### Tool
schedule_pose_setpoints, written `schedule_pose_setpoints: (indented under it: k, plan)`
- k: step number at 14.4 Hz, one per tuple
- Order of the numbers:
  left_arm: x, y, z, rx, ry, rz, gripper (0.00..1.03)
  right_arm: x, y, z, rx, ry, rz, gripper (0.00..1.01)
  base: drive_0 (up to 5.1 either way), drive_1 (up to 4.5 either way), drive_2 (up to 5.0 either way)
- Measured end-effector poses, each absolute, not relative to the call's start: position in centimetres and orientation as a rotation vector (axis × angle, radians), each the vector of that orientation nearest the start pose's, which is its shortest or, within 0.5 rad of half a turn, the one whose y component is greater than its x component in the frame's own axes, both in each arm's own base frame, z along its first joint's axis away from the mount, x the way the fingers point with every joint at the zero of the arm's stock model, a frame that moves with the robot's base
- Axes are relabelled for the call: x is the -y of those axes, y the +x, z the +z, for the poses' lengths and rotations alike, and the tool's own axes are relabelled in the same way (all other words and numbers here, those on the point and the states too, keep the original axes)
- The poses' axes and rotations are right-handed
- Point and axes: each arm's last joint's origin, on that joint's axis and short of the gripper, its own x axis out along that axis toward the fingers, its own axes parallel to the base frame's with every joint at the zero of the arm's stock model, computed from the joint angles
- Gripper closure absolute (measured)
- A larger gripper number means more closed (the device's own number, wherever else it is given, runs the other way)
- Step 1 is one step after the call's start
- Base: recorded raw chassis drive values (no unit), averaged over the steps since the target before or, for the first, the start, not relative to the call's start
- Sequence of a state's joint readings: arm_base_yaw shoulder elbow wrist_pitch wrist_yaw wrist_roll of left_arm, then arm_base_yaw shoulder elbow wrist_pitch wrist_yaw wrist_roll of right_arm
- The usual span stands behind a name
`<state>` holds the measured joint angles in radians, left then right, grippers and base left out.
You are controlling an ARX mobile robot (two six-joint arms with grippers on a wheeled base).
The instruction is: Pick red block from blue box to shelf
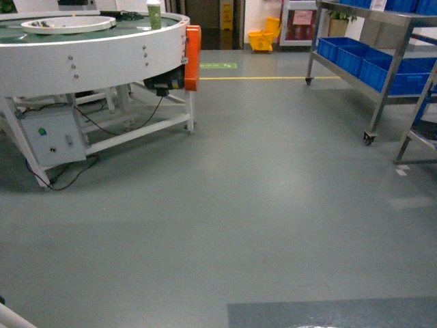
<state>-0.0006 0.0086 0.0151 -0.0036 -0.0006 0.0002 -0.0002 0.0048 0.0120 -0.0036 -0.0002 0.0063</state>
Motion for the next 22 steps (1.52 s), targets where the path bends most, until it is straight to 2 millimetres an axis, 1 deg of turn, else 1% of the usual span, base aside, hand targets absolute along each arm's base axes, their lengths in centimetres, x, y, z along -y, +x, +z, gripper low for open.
schedule_pose_setpoints:
  k: [22]
  plan:
    - [0.01, 9.73, 16.78, 0.004, 0.0, 0.0, 0.05, 0.0, 9.73, 16.7, 0.004, 0.006, 0.0, 0.72, 0.0, 4.02, -4.1]
